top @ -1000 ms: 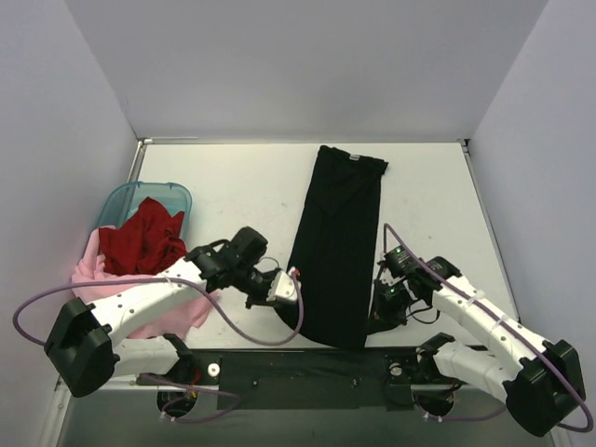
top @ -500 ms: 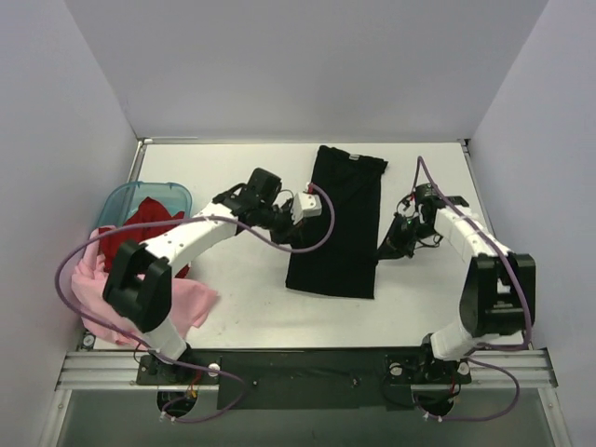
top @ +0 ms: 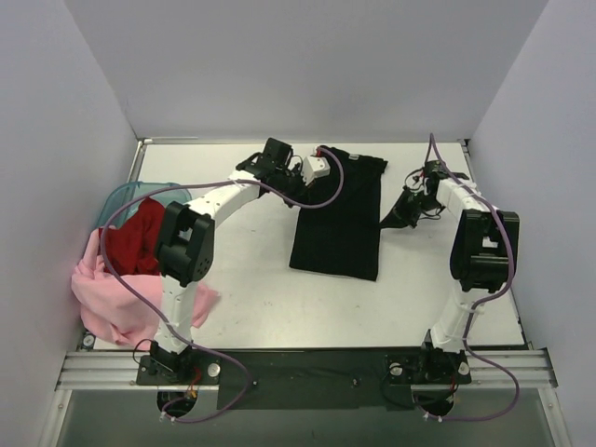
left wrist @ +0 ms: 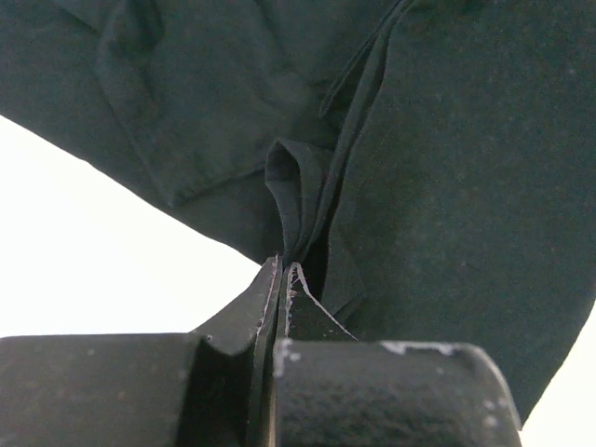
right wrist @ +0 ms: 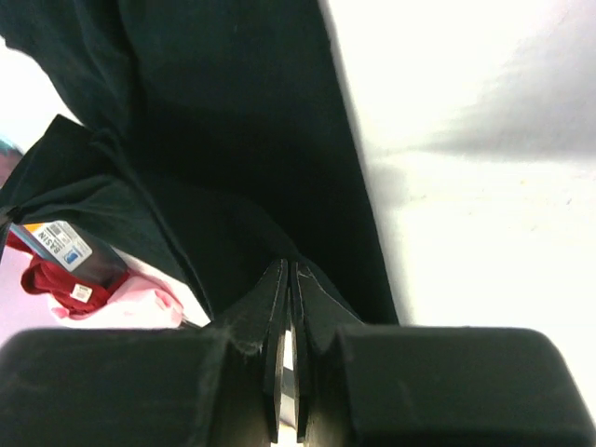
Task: Fold and stack the t-shirts
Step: Fold the folded rectangular tshirt in 1/3 of the way, then grab one side of the 2/3 rectangular tshirt with both arms, then fold the long partially folded tshirt into a neat square
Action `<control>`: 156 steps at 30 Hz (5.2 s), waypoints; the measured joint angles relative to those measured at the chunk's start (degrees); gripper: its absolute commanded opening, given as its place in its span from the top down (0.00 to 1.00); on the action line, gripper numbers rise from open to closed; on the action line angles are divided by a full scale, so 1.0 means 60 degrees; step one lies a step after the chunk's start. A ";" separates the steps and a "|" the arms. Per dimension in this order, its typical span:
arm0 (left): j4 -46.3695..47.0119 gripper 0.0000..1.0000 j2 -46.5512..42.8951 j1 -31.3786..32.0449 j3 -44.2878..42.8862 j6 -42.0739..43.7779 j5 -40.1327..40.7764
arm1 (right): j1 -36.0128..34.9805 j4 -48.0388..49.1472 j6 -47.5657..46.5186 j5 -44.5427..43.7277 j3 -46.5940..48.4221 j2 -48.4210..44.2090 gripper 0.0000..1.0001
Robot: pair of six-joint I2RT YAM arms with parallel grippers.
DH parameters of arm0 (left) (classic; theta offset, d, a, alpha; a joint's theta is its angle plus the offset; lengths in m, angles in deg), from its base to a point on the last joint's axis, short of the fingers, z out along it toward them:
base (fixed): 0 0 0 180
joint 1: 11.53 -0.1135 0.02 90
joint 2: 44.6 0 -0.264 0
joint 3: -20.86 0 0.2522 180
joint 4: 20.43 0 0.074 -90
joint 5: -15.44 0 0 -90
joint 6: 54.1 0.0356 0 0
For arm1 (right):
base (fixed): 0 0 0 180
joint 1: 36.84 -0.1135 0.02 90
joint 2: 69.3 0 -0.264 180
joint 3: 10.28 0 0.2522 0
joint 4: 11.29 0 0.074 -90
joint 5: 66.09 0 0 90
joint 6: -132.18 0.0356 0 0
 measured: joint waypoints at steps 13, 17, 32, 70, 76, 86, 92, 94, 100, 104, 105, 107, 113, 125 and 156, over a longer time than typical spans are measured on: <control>0.0113 0.64 0.1078 -0.0098 -0.0572 0.0423 0.0171 | 0.0127 -0.0029 -0.0011 -0.0368 0.0510 0.1268 0.88; 0.0208 0.39 0.1155 -0.0109 -0.0703 0.0321 0.0492 | 0.0284 -0.0087 0.0098 -0.0750 0.0601 0.1271 0.57; -0.0809 1.00 0.1013 -0.0495 -0.2124 -0.0321 -0.0033 | -0.1195 0.0160 -0.0302 -0.2251 0.0827 -0.0372 1.00; -0.1111 0.53 0.0171 -0.0335 -0.0907 0.2299 -0.0546 | -0.0929 -0.0506 -0.0736 -0.2630 0.0605 -0.1428 0.29; -0.3162 0.16 -0.2022 0.0302 0.1723 0.6167 -0.2106 | -0.1326 -0.0936 -0.0758 -0.2575 -0.1927 -0.3195 0.27; -0.2098 0.22 -0.1993 0.1486 0.4069 0.6998 -0.0820 | -0.1708 -0.0208 -0.0018 -0.2233 -0.4000 -0.2841 0.40; -0.1592 0.50 -0.1989 0.1494 0.4382 0.7136 -0.0168 | -0.1698 0.0277 0.0317 -0.1993 -0.4564 -0.2623 0.49; -0.1479 0.59 -0.1956 0.1515 0.4426 0.7144 0.0007 | -0.1698 0.0379 0.0426 -0.1847 -0.4568 -0.2528 0.58; -0.1322 0.82 -0.1887 0.1537 0.4477 0.7133 0.0248 | -0.1384 0.0780 0.0623 -0.1355 -0.4932 -0.2452 0.90; -0.1348 1.00 -0.1887 0.1537 0.4477 0.7100 0.0237 | -0.1144 0.0820 0.0707 -0.1217 -0.5074 -0.2452 0.88; -0.1359 1.00 -0.1887 0.1537 0.4477 0.7085 0.0226 | -0.1140 0.0820 0.0703 -0.1217 -0.5074 -0.2452 0.77; -0.1366 1.00 -0.1887 0.1537 0.4477 0.7071 0.0222 | -0.1133 0.0827 0.0699 -0.1147 -0.5064 -0.2477 0.68; -0.1362 1.00 -0.1887 0.1559 0.4477 0.6983 0.0226 | -0.1147 0.0838 0.0623 -0.1676 -0.5362 -0.3381 0.50; -0.1370 1.00 -0.1898 0.1614 0.4477 0.6827 0.0226 | -0.1395 0.2167 0.3836 -0.2732 -0.6277 -0.4320 0.48; -0.7617 1.00 -0.4579 0.1657 0.2798 0.6659 -0.1974 | -0.2608 -0.4503 0.1042 -0.0178 -0.4703 -0.7632 1.00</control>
